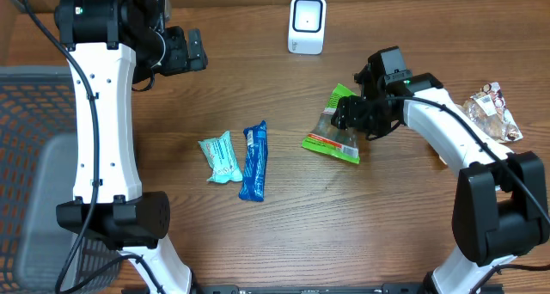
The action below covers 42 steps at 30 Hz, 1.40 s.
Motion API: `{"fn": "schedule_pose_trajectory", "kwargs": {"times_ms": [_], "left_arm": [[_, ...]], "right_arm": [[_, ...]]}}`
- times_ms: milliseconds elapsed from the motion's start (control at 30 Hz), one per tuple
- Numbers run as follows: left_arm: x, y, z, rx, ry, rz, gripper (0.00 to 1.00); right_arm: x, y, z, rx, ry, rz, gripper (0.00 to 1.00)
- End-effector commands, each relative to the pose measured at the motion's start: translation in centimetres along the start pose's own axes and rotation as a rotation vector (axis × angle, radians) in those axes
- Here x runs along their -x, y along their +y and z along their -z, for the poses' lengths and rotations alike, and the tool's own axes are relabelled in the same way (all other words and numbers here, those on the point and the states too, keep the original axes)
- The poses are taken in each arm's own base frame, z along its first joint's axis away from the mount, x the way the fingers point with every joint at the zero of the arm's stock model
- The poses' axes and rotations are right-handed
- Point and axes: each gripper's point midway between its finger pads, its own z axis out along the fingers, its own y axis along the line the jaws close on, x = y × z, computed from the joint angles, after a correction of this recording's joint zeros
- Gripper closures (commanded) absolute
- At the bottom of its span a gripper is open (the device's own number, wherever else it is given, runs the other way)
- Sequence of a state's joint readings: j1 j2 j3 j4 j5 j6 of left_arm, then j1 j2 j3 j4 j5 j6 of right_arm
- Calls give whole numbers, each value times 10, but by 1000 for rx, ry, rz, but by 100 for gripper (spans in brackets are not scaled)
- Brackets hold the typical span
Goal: Scan the item barcode
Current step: 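Lower the green snack bag back onto the table and release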
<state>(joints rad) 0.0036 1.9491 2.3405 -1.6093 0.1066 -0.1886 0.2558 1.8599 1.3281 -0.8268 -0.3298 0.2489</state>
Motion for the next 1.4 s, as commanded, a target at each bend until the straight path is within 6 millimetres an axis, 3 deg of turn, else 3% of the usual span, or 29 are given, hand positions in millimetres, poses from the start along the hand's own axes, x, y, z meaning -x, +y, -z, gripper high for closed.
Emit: {"fn": "schedule_pose_trajectory", "kwargs": {"times_ms": [0, 167, 333, 533, 767, 1033, 1133, 1267, 1367], "left_arm": [[2, -1, 4, 2, -16, 9, 0], [2, -1, 4, 2, -16, 9, 0], [2, -1, 4, 2, -16, 9, 1], [2, -1, 4, 2, -16, 9, 0], [2, -1, 4, 2, -16, 9, 0], [2, -1, 4, 2, -16, 9, 1], [2, -1, 4, 2, -16, 9, 0], [2, -1, 4, 2, -16, 9, 0], [2, -1, 4, 2, -16, 9, 0]], "right_arm": [[19, -2, 27, -69, -56, 170, 19], [46, -1, 58, -172, -118, 373, 1], [81, 10, 69, -210, -250, 492, 0], [97, 6, 37, -205, -251, 548, 2], [91, 3, -10, -124, -168, 612, 5], [96, -5, -39, -113, -158, 613, 5], [94, -8, -44, -115, -147, 607, 13], [93, -11, -45, -117, -138, 597, 37], [92, -15, -44, -128, -132, 554, 60]]}}
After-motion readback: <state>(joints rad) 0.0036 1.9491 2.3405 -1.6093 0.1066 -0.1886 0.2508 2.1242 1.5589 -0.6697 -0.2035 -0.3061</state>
